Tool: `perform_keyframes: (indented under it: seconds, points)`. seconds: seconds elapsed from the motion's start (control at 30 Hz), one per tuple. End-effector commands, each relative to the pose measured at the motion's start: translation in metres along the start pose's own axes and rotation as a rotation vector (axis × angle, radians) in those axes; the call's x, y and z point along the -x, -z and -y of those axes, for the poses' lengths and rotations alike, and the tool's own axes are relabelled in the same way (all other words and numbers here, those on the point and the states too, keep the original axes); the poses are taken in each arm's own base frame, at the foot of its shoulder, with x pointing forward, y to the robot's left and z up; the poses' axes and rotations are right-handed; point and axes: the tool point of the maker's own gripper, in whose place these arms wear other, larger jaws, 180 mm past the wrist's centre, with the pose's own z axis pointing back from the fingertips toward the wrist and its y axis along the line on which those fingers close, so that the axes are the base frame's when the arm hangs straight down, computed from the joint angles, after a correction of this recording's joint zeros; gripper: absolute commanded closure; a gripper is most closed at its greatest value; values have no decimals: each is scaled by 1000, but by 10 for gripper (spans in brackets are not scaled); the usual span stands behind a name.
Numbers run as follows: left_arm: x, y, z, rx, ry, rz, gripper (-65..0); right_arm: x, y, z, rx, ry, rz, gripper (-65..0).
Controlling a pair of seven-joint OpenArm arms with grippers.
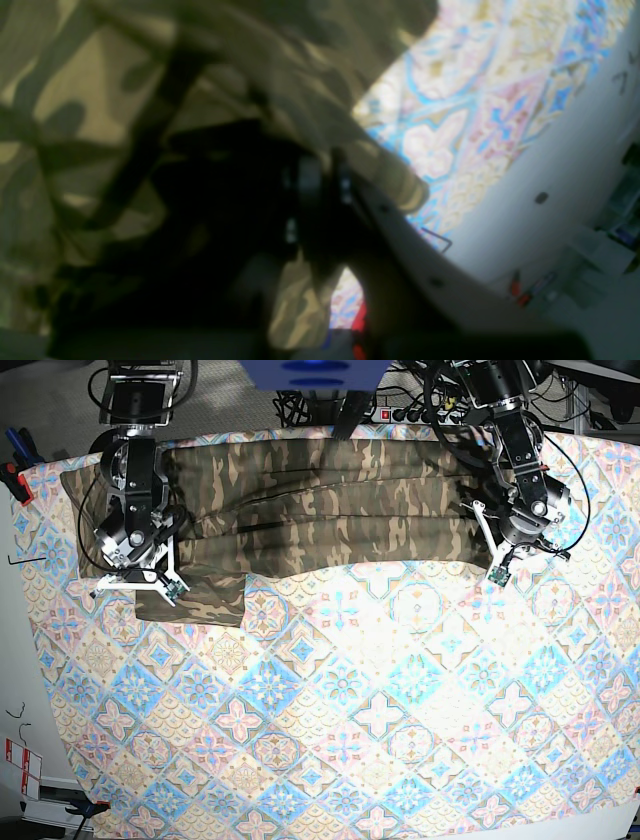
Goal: Fold the T-shirt properly
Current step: 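Reposition the right gripper along the shirt's side edge and regrasp, then pull the shirt further toward the robot base with both grippers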
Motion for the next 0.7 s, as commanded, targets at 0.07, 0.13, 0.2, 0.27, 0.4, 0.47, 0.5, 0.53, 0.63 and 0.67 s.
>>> perform_keyframes:
  seconds: [0.07,0.13,0.2,0.27,0.4,0.47,0.5,0.53,0.63,0.67]
  points:
    - [-8,-3,-9,-25,1,27,0,-3,-16,29,93,-1,22,-27]
    - [-8,-3,-9,-25,1,26,0,0,-23,27,104,-6,28,-25]
    - [-8,-3,-9,-26,2,27,0,4,-29,22,108,-13,29,-17]
    - [-7,-4,-9,-27,4,25,0,9,-32,18,106,-19,26,-12]
    - [-4,-4,-10,-28,7,19,0,26,-30,-1,70,-27,-8,-12]
    - [-1,-4,-8,-24,8,14,0,41,-30,-6,58,-14,-38,-12]
    - [2,-5,-7,-23,11,8,0,48,-31,-6,60,-5,-52,-12]
    - [1,-7,-8,-28,14,11,0,55,-33,-4,69,6,-61,-12]
    - [1,-16,-10,-48,27,21,0,70,-46,5,109,31,-78,-12]
    - [-1,-20,-13,-59,33,29,0,75,-50,6,117,36,-83,-11]
